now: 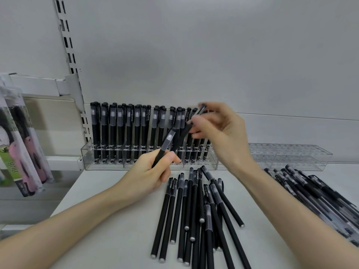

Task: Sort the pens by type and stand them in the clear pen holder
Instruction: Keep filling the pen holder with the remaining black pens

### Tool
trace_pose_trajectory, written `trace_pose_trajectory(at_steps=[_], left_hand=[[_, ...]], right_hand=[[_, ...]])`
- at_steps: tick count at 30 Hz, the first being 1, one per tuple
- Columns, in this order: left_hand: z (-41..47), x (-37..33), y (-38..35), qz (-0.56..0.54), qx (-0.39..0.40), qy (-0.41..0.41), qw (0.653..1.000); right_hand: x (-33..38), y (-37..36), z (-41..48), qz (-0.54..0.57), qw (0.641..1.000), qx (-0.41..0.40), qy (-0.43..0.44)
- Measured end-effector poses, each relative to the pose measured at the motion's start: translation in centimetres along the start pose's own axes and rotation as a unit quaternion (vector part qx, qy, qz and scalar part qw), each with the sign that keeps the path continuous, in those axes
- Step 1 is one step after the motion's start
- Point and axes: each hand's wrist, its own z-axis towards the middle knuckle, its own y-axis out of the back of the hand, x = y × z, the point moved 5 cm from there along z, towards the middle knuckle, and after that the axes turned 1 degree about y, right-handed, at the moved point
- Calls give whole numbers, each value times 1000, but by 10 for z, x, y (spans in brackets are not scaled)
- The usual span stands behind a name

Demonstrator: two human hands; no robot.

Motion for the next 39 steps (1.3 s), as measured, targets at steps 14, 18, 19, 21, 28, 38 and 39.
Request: trace_pose_trajectory(at_steps=[14,18,19,21,28,38,39], left_hand=[[4,8,8,-17,-47,35,998],[3,4,6,-18,-46,9,999],[3,3,5,-18,-45,3,999],[2,1,6,-17,-48,-8,999],[2,-1,6,-9,-51,-22,998],[5,3,9,-4,-66,-10,998],[5,5,10,-9,-68,-3,998]], right_hand=[[-7,46,16,-224,965,-102,93],[-14,39,19,-247,963,-67,88],[-15,38,20,-256,961,-59,91],[-17,34,22,-275,956,-45,93],[-19,34,25,-280,958,-29,63],[-25,33,23,-312,949,14,35],[-23,34,22,-321,946,5,38]])
